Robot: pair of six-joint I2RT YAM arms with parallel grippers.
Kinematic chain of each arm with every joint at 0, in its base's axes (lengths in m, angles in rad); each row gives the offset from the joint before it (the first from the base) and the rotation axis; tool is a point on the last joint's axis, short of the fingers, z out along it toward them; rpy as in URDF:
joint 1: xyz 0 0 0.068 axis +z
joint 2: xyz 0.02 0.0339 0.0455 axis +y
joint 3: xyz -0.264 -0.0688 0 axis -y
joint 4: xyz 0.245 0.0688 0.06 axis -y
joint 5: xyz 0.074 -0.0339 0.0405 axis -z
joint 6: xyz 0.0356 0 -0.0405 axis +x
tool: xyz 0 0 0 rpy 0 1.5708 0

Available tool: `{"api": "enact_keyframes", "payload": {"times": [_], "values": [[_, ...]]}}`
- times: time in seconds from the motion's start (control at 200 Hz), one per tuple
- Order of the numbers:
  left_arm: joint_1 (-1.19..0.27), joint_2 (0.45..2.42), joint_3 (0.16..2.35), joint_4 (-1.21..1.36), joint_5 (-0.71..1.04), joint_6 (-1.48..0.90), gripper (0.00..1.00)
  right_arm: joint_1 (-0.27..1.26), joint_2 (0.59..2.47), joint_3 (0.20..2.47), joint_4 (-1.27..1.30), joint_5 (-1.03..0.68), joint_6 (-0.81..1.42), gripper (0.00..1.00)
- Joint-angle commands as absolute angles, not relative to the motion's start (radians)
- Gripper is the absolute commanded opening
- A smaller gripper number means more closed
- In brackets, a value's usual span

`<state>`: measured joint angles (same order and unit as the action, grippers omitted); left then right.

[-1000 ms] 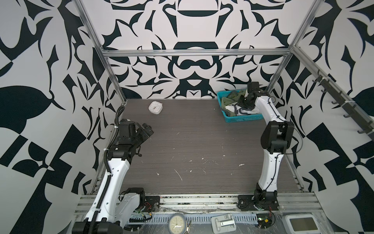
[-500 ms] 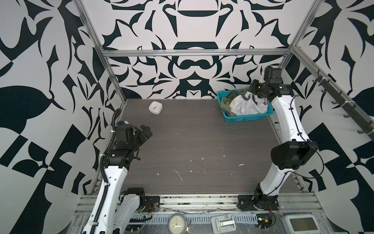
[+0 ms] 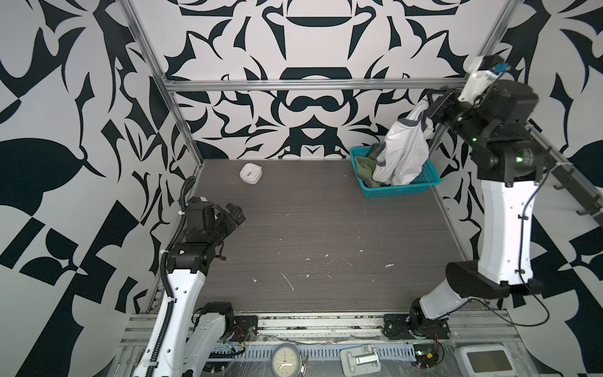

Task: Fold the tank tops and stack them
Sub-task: 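Lift the white tank top out of the basket with the right gripper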

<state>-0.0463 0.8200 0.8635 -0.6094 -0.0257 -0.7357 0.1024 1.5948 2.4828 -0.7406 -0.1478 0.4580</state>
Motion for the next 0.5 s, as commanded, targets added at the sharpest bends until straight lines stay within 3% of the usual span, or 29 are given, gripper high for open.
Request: {"api": "enact_keyframes", "payload": {"times": [0.0, 0.225, 0.405, 0.455, 0.495], "values": [[-0.045, 0.825, 0.862, -0.626, -0.011, -0.739, 0.99, 0.186, 1.58, 2.537, -0.619, -0.229, 0.494, 0.0], [-0.044, 0.819, 0.865, -0.631, -0.028, -0.729, 0.99, 0.476, 1.588, 2.237, -0.601, -0.163, 0.407, 0.0], [-0.044, 0.824, 0.865, -0.634, -0.033, -0.724, 0.99, 0.648, 1.781, 2.04, -0.559, -0.239, 0.455, 0.0], [-0.044, 0.828, 0.864, -0.634, -0.033, -0.722, 0.99, 0.686, 1.848, 2.03, -0.552, -0.242, 0.456, 0.13], [-0.046, 0.831, 0.863, -0.635, -0.03, -0.719, 0.99, 0.71, 1.907, 2.057, -0.582, -0.239, 0.454, 0.32]]}}
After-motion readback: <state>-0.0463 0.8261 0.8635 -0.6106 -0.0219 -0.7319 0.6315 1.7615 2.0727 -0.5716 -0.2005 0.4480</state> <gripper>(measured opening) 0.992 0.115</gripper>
